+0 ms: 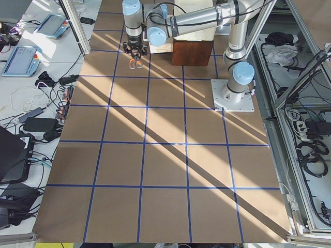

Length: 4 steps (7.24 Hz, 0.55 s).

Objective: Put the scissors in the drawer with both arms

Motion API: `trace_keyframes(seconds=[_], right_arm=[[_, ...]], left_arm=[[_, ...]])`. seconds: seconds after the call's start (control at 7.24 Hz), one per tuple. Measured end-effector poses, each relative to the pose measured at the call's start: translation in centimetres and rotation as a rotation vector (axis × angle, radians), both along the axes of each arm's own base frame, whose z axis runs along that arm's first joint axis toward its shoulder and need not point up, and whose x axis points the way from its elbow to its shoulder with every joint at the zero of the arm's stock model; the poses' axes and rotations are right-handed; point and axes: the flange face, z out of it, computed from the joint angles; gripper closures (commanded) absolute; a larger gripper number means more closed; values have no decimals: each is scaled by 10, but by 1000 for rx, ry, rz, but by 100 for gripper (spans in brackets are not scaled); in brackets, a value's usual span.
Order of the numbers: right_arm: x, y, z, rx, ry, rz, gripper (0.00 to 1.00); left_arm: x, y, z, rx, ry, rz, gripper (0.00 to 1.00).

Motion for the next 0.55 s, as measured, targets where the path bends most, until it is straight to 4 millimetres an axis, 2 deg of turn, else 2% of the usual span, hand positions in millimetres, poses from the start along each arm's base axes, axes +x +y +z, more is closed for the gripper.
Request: trace_keyframes(seconds=[0.28,0.55], right_arm=[[-1,27,16,-32,-19,-167,0],[-1,55,20,-45,-34,-217,0]], left_arm=[[-59,22,-2,17,2,-16,100],[-109,45,-8,33,2,-43,100]])
